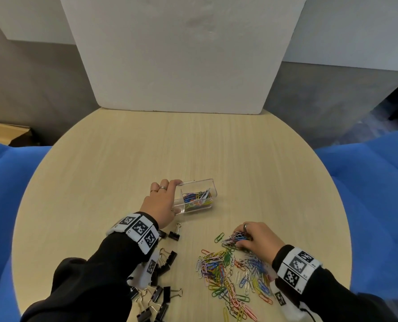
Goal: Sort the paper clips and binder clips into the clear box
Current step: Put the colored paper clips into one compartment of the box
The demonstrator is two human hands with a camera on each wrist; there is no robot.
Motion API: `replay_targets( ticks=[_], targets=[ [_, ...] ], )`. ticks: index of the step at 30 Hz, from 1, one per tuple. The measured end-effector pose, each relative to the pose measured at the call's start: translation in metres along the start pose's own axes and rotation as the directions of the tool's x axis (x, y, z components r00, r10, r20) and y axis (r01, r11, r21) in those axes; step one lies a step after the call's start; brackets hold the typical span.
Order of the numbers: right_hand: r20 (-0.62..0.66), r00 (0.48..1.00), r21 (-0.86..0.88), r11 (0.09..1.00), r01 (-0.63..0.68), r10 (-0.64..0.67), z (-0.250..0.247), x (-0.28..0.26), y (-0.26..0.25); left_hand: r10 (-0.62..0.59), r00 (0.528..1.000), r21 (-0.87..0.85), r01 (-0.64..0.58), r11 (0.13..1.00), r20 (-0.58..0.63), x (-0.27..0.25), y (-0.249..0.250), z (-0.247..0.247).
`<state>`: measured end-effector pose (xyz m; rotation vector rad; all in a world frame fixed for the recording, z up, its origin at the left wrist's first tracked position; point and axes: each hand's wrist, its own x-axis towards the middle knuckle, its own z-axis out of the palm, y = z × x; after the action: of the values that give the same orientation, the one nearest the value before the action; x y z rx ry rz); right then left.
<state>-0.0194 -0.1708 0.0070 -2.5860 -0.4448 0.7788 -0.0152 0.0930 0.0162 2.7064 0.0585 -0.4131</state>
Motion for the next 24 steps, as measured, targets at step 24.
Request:
replay_targets(
  ticks=[24],
  targets=[
    [-0.27,0.866,-0.146,0.907,0.394,-0.42,-0.027,0.06,-0.08,0.032,0.999,0.031,-0.032,0.999,-0.004,-0.004,-0.002,0.005]
  ],
)
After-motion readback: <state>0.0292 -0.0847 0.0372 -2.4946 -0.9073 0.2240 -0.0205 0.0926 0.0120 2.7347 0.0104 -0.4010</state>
